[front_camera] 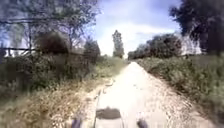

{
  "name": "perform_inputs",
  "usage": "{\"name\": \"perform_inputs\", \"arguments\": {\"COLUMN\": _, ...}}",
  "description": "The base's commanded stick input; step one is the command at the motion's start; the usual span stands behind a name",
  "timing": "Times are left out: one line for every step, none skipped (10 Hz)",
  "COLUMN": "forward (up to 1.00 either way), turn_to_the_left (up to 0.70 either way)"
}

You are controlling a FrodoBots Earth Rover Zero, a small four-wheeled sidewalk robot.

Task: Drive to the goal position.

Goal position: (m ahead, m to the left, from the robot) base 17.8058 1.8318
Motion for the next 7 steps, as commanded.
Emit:
{"name": "perform_inputs", "arguments": {"forward": 1.0, "turn_to_the_left": 0.0}}
{"name": "perform_inputs", "arguments": {"forward": 1.0, "turn_to_the_left": 0.0}}
{"name": "perform_inputs", "arguments": {"forward": 1.0, "turn_to_the_left": 0.0}}
{"name": "perform_inputs", "arguments": {"forward": 1.0, "turn_to_the_left": 0.0}}
{"name": "perform_inputs", "arguments": {"forward": 1.0, "turn_to_the_left": 0.0}}
{"name": "perform_inputs", "arguments": {"forward": 1.0, "turn_to_the_left": 0.0}}
{"name": "perform_inputs", "arguments": {"forward": 1.0, "turn_to_the_left": 0.0}}
